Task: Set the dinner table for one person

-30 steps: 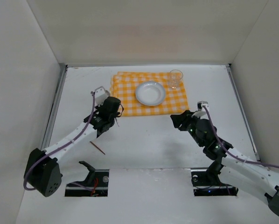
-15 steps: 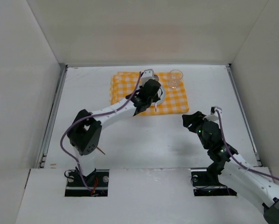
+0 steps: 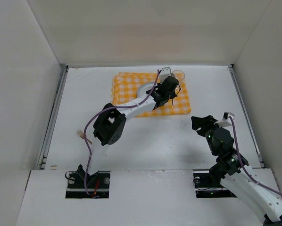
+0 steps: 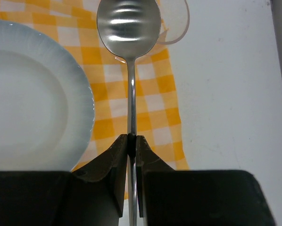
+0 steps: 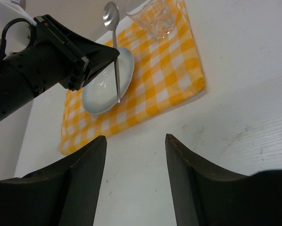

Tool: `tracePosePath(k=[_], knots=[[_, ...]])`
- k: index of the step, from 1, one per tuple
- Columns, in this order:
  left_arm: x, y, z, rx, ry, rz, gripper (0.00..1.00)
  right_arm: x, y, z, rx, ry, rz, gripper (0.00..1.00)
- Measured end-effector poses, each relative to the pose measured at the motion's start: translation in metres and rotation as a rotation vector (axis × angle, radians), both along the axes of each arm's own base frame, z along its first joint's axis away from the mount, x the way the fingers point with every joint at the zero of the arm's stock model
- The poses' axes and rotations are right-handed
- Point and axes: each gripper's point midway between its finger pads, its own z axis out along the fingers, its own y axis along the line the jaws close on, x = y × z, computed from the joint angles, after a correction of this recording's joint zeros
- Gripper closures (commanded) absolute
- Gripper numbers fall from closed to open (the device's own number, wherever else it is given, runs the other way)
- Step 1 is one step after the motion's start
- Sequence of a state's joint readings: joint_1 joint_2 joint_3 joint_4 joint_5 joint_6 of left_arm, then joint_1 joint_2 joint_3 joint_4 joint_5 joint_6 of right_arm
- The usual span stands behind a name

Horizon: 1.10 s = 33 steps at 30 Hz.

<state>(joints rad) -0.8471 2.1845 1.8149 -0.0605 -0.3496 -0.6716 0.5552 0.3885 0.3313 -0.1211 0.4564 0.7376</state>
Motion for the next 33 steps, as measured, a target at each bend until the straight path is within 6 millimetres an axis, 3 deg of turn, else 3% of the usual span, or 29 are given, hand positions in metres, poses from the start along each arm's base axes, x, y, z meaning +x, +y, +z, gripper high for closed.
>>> tracePosePath(k=[17,28,33], knots=[[-0.004,-0.002,-0.01,-0.02,0.011,0.05,1.0,-0.001,0.0,-0.01,-0.022,0.035,0.001,0.41],[-0.001,0.0,-0.062,0.021,0.087,0.066,0.99,-0.001,0.0,-0.01,-0.024,0.037,0.002,0.41],[0.007,-0.008,-0.071,0.015,0.096,0.058,0.98,-0.001,0.0,-0.013,-0.029,0.046,0.002,0.41]])
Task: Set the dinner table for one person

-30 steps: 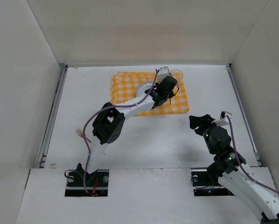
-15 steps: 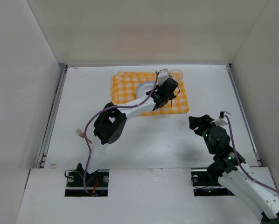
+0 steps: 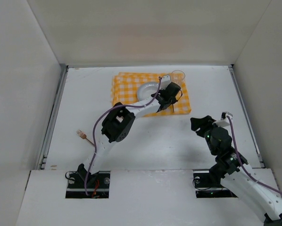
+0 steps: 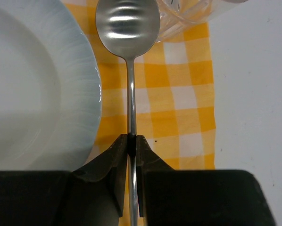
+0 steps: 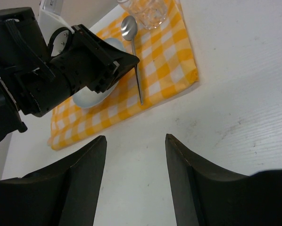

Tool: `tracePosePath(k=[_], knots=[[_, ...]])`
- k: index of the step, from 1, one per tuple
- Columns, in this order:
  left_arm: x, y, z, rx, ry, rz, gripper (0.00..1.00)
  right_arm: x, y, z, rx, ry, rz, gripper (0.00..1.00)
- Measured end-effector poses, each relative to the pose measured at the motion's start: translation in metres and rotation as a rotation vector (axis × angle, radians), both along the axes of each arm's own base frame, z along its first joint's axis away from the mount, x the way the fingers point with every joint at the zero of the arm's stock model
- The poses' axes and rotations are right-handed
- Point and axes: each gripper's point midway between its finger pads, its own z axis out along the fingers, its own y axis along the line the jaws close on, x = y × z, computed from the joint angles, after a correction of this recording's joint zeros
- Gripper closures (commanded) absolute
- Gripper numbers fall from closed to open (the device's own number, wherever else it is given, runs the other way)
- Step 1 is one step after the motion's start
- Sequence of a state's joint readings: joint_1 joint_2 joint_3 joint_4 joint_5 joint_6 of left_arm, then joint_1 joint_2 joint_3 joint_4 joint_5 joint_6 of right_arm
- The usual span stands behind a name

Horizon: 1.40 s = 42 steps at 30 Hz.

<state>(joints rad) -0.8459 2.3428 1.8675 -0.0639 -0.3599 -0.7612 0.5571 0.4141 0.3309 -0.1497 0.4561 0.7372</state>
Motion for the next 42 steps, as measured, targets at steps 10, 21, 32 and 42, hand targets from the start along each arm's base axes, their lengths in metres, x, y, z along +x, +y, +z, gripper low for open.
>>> tracePosePath(k=[10,21,32,42], knots=[[0.005,0.0,-0.018,0.018,0.015,0.006,0.78,0.0,0.002,-0.003,-0.005,0.011,0.006,0.41],[-0.014,0.009,0.004,0.052,-0.023,-0.015,0.72,0.0,0.002,-0.003,-0.006,0.011,0.008,0.49],[-0.101,0.127,0.157,-0.056,-0.236,0.055,0.9,-0.002,0.039,-0.029,-0.058,0.097,0.142,0.76],[-0.192,0.376,0.018,0.241,0.081,0.543,0.61,-0.022,0.122,-0.074,-0.243,0.209,0.432,0.52]])
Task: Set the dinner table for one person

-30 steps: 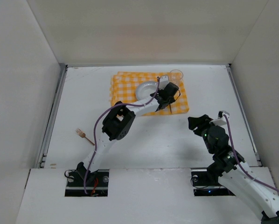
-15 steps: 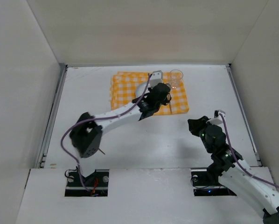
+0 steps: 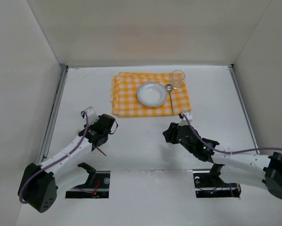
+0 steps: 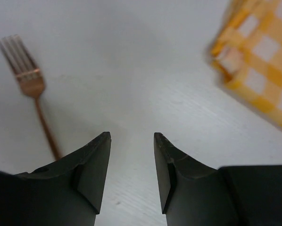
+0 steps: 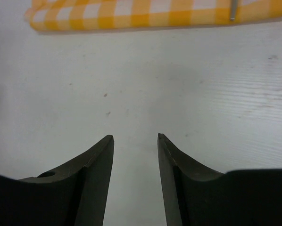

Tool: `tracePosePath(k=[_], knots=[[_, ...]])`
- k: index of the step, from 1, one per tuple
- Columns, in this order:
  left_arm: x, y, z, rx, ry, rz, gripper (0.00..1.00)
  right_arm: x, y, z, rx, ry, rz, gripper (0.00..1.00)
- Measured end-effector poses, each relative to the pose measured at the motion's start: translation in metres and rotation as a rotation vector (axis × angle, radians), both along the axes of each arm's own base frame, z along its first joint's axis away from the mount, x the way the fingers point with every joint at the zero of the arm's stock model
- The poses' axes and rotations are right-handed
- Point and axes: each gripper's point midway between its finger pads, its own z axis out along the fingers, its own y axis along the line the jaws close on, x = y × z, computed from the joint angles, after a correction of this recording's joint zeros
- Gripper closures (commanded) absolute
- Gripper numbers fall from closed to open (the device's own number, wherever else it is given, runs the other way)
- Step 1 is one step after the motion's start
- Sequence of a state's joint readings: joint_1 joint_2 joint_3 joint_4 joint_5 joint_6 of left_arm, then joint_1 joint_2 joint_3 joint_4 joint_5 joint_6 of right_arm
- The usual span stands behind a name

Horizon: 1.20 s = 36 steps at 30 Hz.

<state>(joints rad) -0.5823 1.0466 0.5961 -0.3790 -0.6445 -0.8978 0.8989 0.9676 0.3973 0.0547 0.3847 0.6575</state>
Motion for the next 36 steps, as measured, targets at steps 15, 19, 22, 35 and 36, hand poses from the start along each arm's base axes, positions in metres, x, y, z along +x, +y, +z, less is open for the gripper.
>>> tracePosePath(k=[15,19,22,35,36], knots=[[-0.054,0.053,-0.049,-0.103,0.149,0.235,0.66,-0.007,0.036,0.001,0.004,-0.021,0.095,0.5],[-0.063,0.057,-0.057,-0.107,0.182,0.259,0.67,-0.006,0.037,0.008,0.026,-0.037,0.095,0.5],[-0.065,0.058,-0.058,-0.113,0.188,0.272,0.67,-0.007,0.038,0.011,0.036,-0.042,0.097,0.49],[-0.07,0.058,-0.07,-0.13,0.219,0.311,0.81,-0.002,0.025,0.032,0.099,-0.089,0.07,0.49],[-0.07,0.058,-0.07,-0.131,0.219,0.311,0.87,0.0,0.023,0.033,0.103,-0.093,0.061,0.49]])
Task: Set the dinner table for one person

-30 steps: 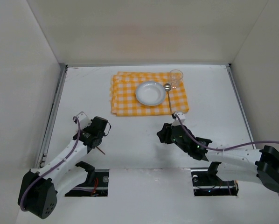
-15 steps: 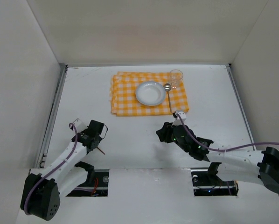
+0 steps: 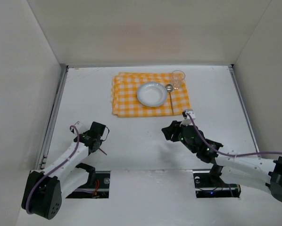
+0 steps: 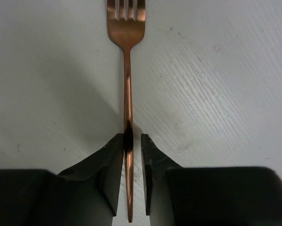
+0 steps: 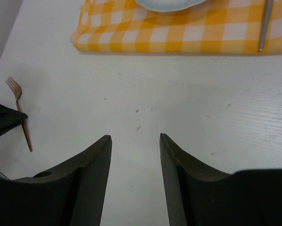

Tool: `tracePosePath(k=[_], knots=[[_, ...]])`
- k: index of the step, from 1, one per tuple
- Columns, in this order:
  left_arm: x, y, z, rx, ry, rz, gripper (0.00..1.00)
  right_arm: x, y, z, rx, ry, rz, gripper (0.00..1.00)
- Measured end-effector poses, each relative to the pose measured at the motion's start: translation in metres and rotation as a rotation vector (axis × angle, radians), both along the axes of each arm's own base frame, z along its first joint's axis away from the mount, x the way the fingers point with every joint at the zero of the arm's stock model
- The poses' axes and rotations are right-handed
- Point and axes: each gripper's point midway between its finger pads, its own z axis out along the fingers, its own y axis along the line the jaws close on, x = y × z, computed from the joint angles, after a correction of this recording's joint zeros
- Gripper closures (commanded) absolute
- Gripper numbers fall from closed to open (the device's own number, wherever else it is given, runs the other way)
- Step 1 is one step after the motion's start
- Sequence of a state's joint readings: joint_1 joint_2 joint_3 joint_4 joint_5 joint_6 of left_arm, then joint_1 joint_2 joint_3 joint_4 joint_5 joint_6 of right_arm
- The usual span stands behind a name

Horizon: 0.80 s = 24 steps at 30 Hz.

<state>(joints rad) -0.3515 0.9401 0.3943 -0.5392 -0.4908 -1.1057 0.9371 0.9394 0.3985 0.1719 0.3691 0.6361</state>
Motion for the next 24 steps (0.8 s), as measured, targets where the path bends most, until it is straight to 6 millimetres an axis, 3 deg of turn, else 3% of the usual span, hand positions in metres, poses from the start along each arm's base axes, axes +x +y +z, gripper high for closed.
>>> tracePosePath(k=[4,8,13,19,24], knots=[[0.001,-0.001,0.0,-0.003,-0.006,-0.001,0.98,0.001,-0.005,0.003,0.011,-0.008,-0.013,0.49],[0.003,-0.002,0.002,-0.013,-0.028,-0.004,1.0,0.002,-0.01,0.002,0.019,-0.009,-0.023,0.49],[0.015,-0.009,0.026,0.002,-0.097,-0.068,1.0,0.008,-0.021,-0.002,0.028,-0.001,-0.068,0.48],[0.077,-0.054,0.082,0.026,-0.222,-0.267,1.0,0.011,-0.023,-0.006,0.028,0.009,-0.081,0.48],[0.136,-0.108,0.098,-0.002,-0.257,-0.458,1.0,0.012,-0.021,-0.014,0.013,0.026,-0.083,0.48]])
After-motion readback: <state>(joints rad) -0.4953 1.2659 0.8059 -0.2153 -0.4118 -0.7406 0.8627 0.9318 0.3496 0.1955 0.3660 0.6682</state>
